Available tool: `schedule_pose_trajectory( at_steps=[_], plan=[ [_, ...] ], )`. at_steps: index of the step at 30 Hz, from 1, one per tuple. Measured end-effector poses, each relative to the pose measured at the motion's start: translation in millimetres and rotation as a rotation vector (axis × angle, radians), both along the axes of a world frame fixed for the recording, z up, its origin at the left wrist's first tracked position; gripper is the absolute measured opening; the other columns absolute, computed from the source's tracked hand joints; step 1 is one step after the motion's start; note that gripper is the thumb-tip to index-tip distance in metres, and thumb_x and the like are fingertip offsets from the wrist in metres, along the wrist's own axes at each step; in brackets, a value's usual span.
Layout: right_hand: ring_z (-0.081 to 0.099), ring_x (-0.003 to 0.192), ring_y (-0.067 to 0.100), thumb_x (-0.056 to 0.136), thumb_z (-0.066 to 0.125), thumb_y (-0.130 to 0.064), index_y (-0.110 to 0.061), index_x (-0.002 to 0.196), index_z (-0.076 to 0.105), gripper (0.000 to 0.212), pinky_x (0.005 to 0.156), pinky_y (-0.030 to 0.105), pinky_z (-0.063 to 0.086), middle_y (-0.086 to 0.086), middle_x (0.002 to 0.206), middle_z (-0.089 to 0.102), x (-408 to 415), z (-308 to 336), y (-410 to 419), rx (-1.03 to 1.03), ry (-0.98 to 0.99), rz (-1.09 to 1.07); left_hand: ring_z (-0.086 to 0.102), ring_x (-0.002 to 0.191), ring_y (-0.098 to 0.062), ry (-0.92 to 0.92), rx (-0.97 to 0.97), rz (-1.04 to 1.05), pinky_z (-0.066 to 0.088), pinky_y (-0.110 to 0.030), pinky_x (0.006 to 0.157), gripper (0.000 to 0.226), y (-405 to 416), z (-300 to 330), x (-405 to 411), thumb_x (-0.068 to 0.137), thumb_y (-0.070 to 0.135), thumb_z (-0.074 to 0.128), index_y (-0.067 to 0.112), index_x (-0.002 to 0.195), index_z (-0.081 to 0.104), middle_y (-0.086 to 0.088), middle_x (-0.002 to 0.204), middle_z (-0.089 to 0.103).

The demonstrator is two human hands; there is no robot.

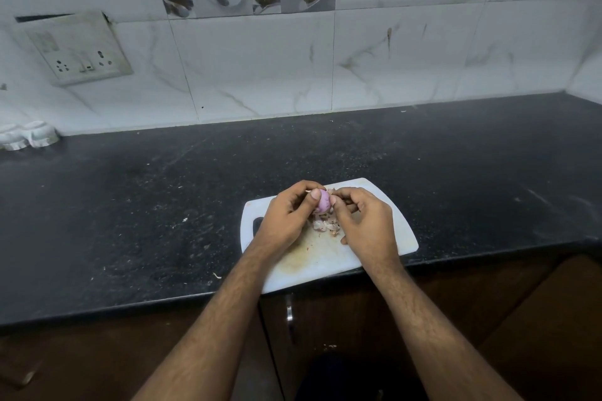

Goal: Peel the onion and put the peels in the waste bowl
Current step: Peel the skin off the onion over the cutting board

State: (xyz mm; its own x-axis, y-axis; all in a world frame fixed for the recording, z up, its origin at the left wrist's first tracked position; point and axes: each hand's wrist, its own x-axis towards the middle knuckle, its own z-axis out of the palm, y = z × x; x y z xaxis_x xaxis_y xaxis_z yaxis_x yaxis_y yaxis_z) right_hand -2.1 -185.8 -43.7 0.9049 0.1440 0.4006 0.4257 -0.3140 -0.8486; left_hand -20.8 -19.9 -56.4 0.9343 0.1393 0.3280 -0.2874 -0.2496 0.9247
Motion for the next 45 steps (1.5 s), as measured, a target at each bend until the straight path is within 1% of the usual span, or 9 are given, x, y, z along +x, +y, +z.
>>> schedule_pose_trajectory(
  at_steps=[11, 18, 25, 27, 30, 35, 38, 40, 45],
  plan=[
    [0.067, 0.079, 0.013, 0.102, 0.059, -0.033, -0.019, 0.105, 0.069, 0.018, 0.06, 0.044, 0.062, -0.012, 0.088, 0.066, 5, -1, 1, -0.092, -0.012, -0.001, 0.074, 0.107, -0.027, 0.004, 0.0, -0.003, 0.058, -0.05, 0.099, 0.035, 1, -1, 0, 0.106, 0.049, 0.053, 0.022, 0.113, 0.075, -0.001, 0.108, 0.079],
    [0.07, 0.079, 0.004, 0.099, 0.066, -0.026, -0.022, 0.107, 0.073, 0.011, 0.044, 0.031, 0.059, -0.016, 0.094, 0.071, 2, 0, 1, 0.015, 0.003, -0.004, 0.074, 0.104, -0.018, -0.005, -0.007, 0.009, 0.058, -0.039, 0.095, 0.028, 1, 1, 0, 0.105, 0.042, 0.057, 0.022, 0.112, 0.076, 0.002, 0.107, 0.078],
    [0.068, 0.087, 0.001, 0.099, 0.067, -0.026, -0.021, 0.105, 0.074, 0.01, 0.074, 0.021, 0.058, -0.015, 0.095, 0.072, 7, -3, 0, -0.001, -0.06, -0.006, 0.073, 0.101, -0.018, -0.004, -0.026, -0.008, 0.058, -0.044, 0.094, 0.028, -1, 0, -2, 0.102, 0.042, 0.063, 0.019, 0.112, 0.076, -0.003, 0.107, 0.079],
    [0.068, 0.087, 0.004, 0.101, 0.064, -0.027, -0.019, 0.104, 0.073, 0.012, 0.078, 0.023, 0.057, -0.013, 0.095, 0.072, 9, -5, 1, -0.043, -0.087, -0.006, 0.073, 0.101, -0.022, -0.006, -0.029, -0.016, 0.058, -0.048, 0.094, 0.032, -1, 0, -2, 0.101, 0.045, 0.064, 0.018, 0.112, 0.076, -0.006, 0.108, 0.079],
    [0.066, 0.089, 0.008, 0.104, 0.057, -0.028, -0.019, 0.102, 0.069, 0.016, 0.079, 0.029, 0.055, -0.011, 0.096, 0.069, 11, -7, 2, -0.13, -0.089, -0.003, 0.074, 0.105, -0.029, -0.003, -0.033, -0.021, 0.057, -0.053, 0.098, 0.035, -1, 0, -2, 0.1, 0.048, 0.063, 0.017, 0.112, 0.076, -0.007, 0.109, 0.079],
    [0.059, 0.088, 0.008, 0.108, 0.047, -0.031, -0.017, 0.103, 0.064, 0.023, 0.075, 0.024, 0.047, -0.008, 0.098, 0.064, 10, -6, 3, -0.245, -0.091, 0.001, 0.073, 0.109, -0.035, -0.003, -0.031, -0.02, 0.056, -0.055, 0.099, 0.037, -1, 0, -2, 0.1, 0.049, 0.062, 0.016, 0.112, 0.076, -0.007, 0.11, 0.079],
    [0.058, 0.088, 0.009, 0.108, 0.045, -0.032, -0.016, 0.103, 0.062, 0.024, 0.071, 0.021, 0.043, -0.008, 0.098, 0.062, 11, -5, 3, -0.232, -0.079, 0.0, 0.073, 0.108, -0.03, 0.001, -0.031, -0.019, 0.056, -0.055, 0.1, 0.035, -1, -1, -1, 0.102, 0.046, 0.061, 0.016, 0.113, 0.075, -0.007, 0.11, 0.079],
    [0.056, 0.089, 0.008, 0.109, 0.044, -0.029, -0.017, 0.103, 0.061, 0.022, 0.07, 0.013, 0.039, -0.009, 0.098, 0.061, 11, -5, 2, -0.218, -0.092, -0.012, 0.073, 0.108, -0.028, 0.0, -0.026, -0.015, 0.056, -0.054, 0.101, 0.035, 0, -1, -1, 0.102, 0.047, 0.061, 0.017, 0.113, 0.076, -0.004, 0.11, 0.079],
    [0.061, 0.085, 0.005, 0.106, 0.053, -0.023, -0.016, 0.103, 0.066, 0.015, 0.072, 0.008, 0.044, -0.011, 0.096, 0.066, 9, -4, 1, -0.096, -0.115, -0.053, 0.072, 0.103, -0.019, 0.007, -0.026, -0.004, 0.056, -0.051, 0.098, 0.032, -1, -1, 0, 0.102, 0.045, 0.061, 0.019, 0.112, 0.076, -0.003, 0.109, 0.079]
  ],
)
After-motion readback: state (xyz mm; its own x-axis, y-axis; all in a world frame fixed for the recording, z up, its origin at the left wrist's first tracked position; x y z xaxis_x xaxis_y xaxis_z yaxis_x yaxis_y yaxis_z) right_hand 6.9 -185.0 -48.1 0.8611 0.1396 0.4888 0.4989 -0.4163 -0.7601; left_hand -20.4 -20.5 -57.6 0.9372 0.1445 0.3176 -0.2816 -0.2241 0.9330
